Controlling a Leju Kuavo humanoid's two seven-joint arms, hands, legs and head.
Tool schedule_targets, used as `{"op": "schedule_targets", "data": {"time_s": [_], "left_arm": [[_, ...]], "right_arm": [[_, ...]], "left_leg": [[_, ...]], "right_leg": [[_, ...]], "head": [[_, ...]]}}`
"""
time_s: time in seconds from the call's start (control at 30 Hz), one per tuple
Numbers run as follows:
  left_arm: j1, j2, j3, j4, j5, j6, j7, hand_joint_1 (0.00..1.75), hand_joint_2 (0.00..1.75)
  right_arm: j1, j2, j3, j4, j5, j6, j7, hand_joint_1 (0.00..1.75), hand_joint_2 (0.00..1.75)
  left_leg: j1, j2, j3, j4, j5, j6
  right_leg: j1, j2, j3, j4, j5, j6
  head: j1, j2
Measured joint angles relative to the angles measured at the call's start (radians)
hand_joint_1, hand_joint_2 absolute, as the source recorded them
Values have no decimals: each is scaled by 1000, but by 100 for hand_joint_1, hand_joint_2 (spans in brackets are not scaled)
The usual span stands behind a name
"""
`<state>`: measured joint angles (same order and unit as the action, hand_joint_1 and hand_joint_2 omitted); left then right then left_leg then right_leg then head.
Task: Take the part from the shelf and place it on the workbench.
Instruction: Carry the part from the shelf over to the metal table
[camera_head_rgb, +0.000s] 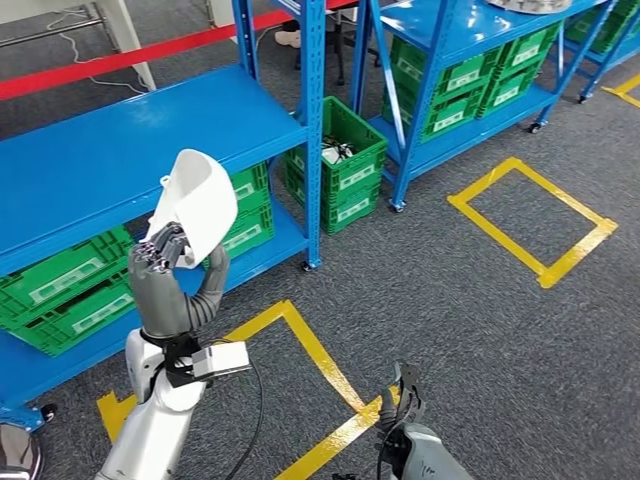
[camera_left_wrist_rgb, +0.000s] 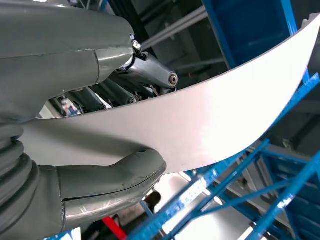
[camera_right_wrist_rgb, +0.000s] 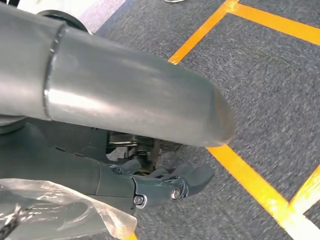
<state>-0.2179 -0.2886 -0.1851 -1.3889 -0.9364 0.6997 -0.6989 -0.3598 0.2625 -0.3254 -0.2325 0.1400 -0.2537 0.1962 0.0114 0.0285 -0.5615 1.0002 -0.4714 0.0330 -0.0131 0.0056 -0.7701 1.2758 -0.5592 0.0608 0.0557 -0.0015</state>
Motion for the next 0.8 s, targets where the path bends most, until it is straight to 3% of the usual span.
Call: {"op": "schedule_targets", "data": {"time_s": [0.03,0.07,0.13,0.2,0.23,0.3,0.33,0.4,0.47,0.53,0.57,0.6,0.67,0.7,0.77,0.8], "left_arm": [[1,0,0,2,0,0,0,175,175],[1,0,0,4,1,0,0,175,175],[0,0,0,7,0,0,0,175,175],[-3,0,1,8,-2,0,0,175,175],[-4,0,1,9,-4,0,0,175,175],[-5,-1,1,11,-8,0,0,175,175],[-6,-1,1,12,-9,0,0,175,175],[-8,0,1,13,-9,0,0,175,175],[-6,2,1,16,-6,1,0,175,175],[-2,5,2,20,-3,1,0,175,175],[-2,6,2,22,-1,1,0,175,175],[-2,7,2,24,0,1,0,175,175],[-3,7,2,25,3,1,0,175,175],[-4,7,2,25,3,1,0,175,175],[-5,7,2,27,3,1,0,175,175],[-6,4,2,27,1,1,0,175,175]], "right_arm": [[1,0,0,0,0,0,1,0,0],[3,0,0,0,1,1,2,0,0],[3,-1,0,0,3,-1,3,0,0],[1,1,0,0,5,-3,3,0,0],[0,1,0,0,5,-5,3,0,0],[4,2,0,0,6,-6,3,0,0],[5,2,0,0,7,-6,3,0,0],[5,2,0,0,11,-6,4,0,0],[3,2,0,0,14,-6,5,0,0],[5,3,0,0,14,-7,7,0,0],[6,3,0,0,14,-7,7,0,0],[8,3,0,0,14,-8,7,0,0],[7,4,0,0,14,-11,11,0,0],[6,4,0,0,17,-14,15,0,0],[2,5,0,0,24,-26,33,0,0],[2,5,0,0,25,-35,43,0,0]], "left_leg": [[0,16,-1,1,0,0],[0,30,-2,1,0,-1],[0,55,-2,4,-2,-5],[-5,73,-5,9,-4,-14],[-8,81,-6,11,-3,-19],[-10,95,-7,12,-2,-29],[-7,86,-7,15,-8,-35],[-1,36,-27,67,-49,-44],[0,-13,-80,193,-116,-46],[-1,-21,-122,289,-146,-42],[-2,-23,-121,289,-134,-39],[-2,-28,-102,250,-104,-33],[-2,-70,-42,123,-39,-18],[-1,-93,-18,69,-21,-13],[-3,-115,-3,30,-21,-10],[-5,-106,-2,23,-20,-11]], "right_leg": [[-1,-4,-3,20,-1,3],[-3,-9,16,-3,15,5],[-3,-35,101,-142,70,5],[2,-65,164,-252,96,-6],[5,-70,173,-269,94,-14],[8,-52,169,-268,99,-31],[6,-43,167,-269,101,-36],[3,-21,164,-272,108,-49],[3,2,160,-272,112,-58],[7,28,156,-271,115,-62],[9,42,155,-271,116,-62],[11,57,154,-269,117,-62],[14,83,151,-266,120,-59],[13,95,147,-264,123,-55],[7,116,135,-262,130,-43],[4,127,130,-264,134,-35]], "head": [[0,0],[0,0],[0,0],[0,0],[-1,0],[-1,0],[-1,0],[-4,0],[-7,0],[-9,0],[-9,0],[-9,0],[-8,0],[-8,0],[-11,0],[-13,0]]}}
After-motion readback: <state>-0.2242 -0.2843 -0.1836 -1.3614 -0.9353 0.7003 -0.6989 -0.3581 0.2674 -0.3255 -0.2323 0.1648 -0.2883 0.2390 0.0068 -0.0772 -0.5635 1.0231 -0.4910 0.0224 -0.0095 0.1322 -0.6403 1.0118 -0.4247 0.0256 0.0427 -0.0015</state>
